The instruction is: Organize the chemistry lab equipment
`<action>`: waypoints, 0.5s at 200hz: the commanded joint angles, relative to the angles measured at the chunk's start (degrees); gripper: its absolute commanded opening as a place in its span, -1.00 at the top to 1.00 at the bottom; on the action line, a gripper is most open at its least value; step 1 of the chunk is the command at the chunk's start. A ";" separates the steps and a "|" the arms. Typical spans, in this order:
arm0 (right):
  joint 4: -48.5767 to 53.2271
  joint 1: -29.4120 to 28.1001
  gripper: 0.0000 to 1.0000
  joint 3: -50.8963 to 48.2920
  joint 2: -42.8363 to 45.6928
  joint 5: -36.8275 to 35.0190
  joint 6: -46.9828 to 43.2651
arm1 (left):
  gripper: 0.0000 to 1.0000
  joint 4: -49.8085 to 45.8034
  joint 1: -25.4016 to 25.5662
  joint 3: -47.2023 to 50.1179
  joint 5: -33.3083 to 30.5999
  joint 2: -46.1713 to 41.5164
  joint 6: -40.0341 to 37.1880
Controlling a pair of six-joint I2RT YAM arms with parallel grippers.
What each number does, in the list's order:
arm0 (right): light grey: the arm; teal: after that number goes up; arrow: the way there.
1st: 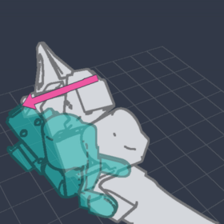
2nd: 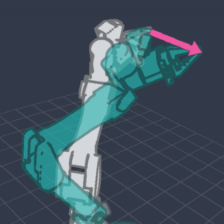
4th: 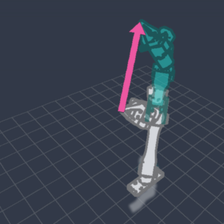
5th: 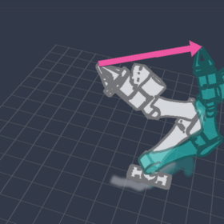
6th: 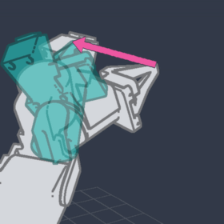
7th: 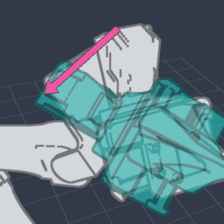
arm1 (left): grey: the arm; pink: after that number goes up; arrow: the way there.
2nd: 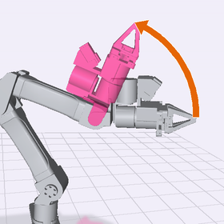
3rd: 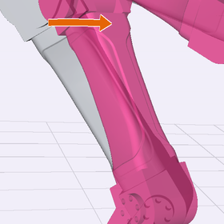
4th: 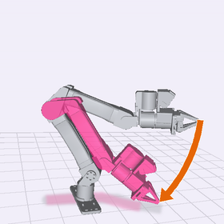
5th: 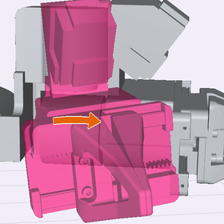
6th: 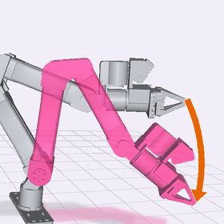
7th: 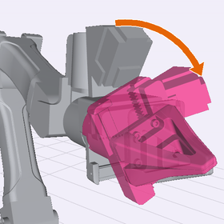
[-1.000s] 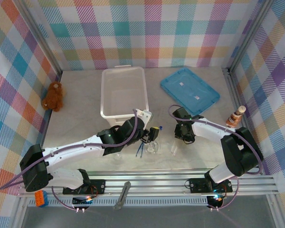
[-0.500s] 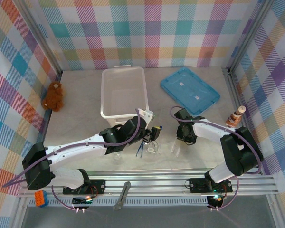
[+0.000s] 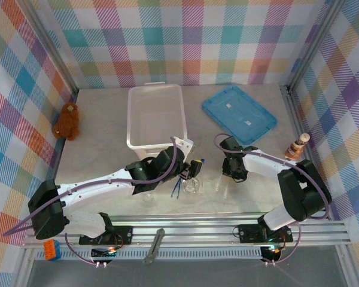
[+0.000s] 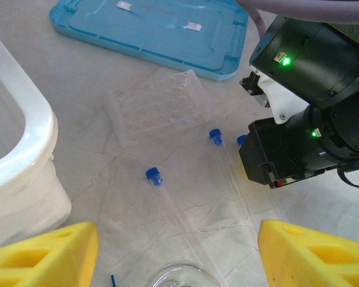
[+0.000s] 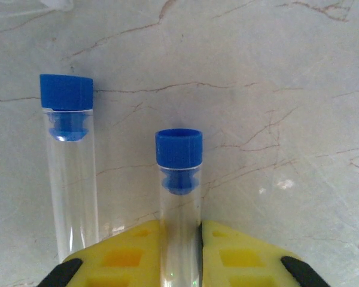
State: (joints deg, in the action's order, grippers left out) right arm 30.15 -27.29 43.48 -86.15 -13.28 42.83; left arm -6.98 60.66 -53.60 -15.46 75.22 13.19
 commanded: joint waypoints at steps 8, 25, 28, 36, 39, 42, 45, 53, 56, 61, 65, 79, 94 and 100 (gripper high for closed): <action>0.49 0.83 0.67 -0.92 1.72 -0.17 -0.29 | -0.42 -0.51 0.41 -3.17 1.85 1.90 -0.23; 1.86 0.83 0.69 -0.56 4.62 -0.85 -0.76 | -0.42 -0.67 0.44 -3.72 2.60 2.14 -0.18; 2.19 0.83 0.69 -0.45 5.24 -1.01 -0.85 | -0.42 -0.69 0.42 -3.78 2.73 2.20 -0.14; 3.06 0.83 0.69 0.12 6.85 -1.66 -1.22 | -0.42 -0.76 0.42 -4.03 3.18 2.37 -0.03; 3.50 0.79 0.69 0.37 7.34 -1.93 -1.37 | -0.42 -0.75 0.42 -4.17 3.38 2.46 -0.01; 3.87 0.83 0.69 0.75 8.06 -2.19 -1.47 | -0.42 -0.75 0.42 -4.33 3.62 2.67 0.04; 4.42 0.83 0.69 1.03 8.61 -2.45 -1.62 | -0.43 -0.83 0.39 -4.47 3.79 2.81 0.08; 5.85 0.84 0.69 1.95 10.23 -3.25 -2.02 | -0.43 -1.07 0.42 -4.95 4.12 3.34 0.08; 6.36 0.83 0.69 2.31 10.82 -3.51 -2.19 | -0.43 -1.16 0.42 -5.15 4.32 3.58 0.06; 7.03 0.83 0.69 2.92 11.87 -3.95 -2.41 | -0.44 -1.38 0.43 -5.51 4.53 3.98 0.08; 7.64 0.83 0.68 3.43 12.50 -4.37 -2.67 | -0.44 -1.59 0.43 -5.90 4.74 4.32 0.10; 9.41 0.83 0.68 5.37 15.16 -5.32 -3.47 | -0.45 -1.81 0.47 -6.89 5.82 5.45 0.17; 10.64 0.92 0.67 7.61 17.30 -5.69 -4.19 | -0.45 -1.59 0.42 -7.85 7.58 6.37 0.63; 10.86 0.91 0.67 8.47 17.98 -5.86 -4.46 | -0.45 -1.41 0.42 -8.30 8.38 6.67 0.90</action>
State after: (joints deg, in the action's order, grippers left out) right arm 37.15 -26.87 47.75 -71.26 -16.75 40.58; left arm -7.73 60.69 -59.20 -10.61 80.55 13.28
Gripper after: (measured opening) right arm 0.168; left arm 0.725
